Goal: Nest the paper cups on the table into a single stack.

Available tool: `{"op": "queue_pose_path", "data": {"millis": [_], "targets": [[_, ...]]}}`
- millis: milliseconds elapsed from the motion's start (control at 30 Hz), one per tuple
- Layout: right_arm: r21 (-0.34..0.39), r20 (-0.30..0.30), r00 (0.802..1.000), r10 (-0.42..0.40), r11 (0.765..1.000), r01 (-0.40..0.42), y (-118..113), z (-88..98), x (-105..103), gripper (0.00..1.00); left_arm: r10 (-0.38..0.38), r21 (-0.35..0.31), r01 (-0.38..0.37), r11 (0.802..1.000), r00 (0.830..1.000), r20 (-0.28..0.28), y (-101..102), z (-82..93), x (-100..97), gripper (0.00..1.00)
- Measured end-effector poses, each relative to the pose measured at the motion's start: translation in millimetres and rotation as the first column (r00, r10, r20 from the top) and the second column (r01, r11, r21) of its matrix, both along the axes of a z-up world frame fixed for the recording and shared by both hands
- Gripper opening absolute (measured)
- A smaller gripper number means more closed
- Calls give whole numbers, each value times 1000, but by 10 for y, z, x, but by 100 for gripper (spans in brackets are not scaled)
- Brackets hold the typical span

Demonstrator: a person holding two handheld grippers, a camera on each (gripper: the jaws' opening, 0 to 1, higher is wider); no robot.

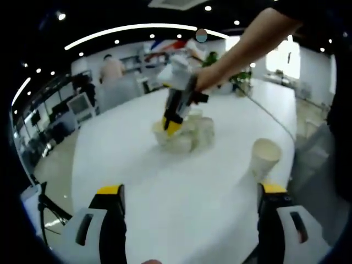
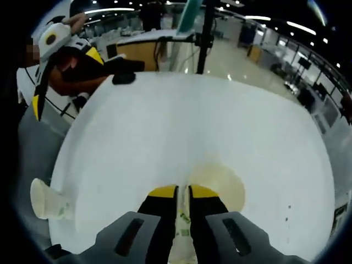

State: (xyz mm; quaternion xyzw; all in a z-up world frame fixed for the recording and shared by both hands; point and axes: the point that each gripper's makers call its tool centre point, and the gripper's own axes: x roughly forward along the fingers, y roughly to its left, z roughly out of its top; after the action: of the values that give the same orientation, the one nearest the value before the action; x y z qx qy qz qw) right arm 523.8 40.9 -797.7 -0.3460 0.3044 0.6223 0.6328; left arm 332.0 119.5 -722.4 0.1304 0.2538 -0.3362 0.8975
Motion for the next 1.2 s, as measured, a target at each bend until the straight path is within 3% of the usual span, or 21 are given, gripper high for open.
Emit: {"op": "queue_pose_path", "data": {"millis": [100, 433, 600, 767, 900, 967, 1200], "targets": [[2, -17, 1000, -12, 1000, 12, 7, 13, -17, 0, 10, -1, -10, 1000, 1000, 11, 41, 31, 4, 100], [34, 50, 998, 41, 999, -43, 57, 158, 20, 0, 45, -19, -45, 999, 999, 12, 111, 40, 30, 100], [67, 101, 994, 37, 997, -44, 28, 355, 42, 0, 61, -54, -61, 997, 998, 4, 115, 58, 10, 100], [111, 173, 984, 43, 992, -62, -14, 776, -67, 0, 60, -44, -60, 997, 998, 10, 142, 92, -8, 100], [176, 196, 981, 14, 983, -49, -48, 1055, -64, 0, 52, -42, -51, 998, 999, 16, 133, 129, -7, 100], [200, 231, 973, 17, 978, -65, -113, 1312, -161, 0, 53, -46, -52, 998, 999, 15, 126, 142, 2, 100], [246, 268, 963, 14, 966, -82, -301, 1841, -413, 0, 37, -24, -36, 999, 999, 20, 93, 174, -8, 100]]}}
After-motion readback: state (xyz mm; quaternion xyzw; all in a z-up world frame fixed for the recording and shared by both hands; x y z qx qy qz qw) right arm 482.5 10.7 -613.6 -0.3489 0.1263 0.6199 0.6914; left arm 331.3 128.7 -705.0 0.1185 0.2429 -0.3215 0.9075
